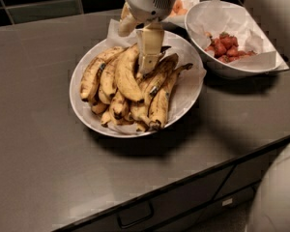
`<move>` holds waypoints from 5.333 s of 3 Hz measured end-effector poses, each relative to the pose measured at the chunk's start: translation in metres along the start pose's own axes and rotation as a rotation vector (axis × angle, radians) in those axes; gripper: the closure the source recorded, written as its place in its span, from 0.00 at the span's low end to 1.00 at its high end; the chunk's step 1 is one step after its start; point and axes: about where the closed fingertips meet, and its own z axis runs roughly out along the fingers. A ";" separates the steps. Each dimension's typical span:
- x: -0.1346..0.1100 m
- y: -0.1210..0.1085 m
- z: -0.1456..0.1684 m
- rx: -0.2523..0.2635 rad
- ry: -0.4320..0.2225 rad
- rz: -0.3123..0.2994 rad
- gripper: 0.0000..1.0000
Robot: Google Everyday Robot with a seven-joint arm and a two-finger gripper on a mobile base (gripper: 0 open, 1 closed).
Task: Pick banana from white bowl
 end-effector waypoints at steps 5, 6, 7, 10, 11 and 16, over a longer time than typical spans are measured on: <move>0.002 0.000 0.003 -0.015 0.002 0.019 0.39; 0.001 0.000 0.002 -0.015 0.004 0.017 0.39; -0.001 0.001 0.001 -0.015 0.005 0.014 0.43; -0.005 0.000 0.001 -0.016 0.008 0.007 1.00; -0.009 -0.008 -0.002 0.039 -0.011 -0.004 1.00; -0.026 0.029 -0.057 0.271 -0.120 -0.086 1.00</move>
Offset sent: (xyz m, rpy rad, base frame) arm -0.0266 -0.0262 -0.0083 -0.1003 0.1301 0.0105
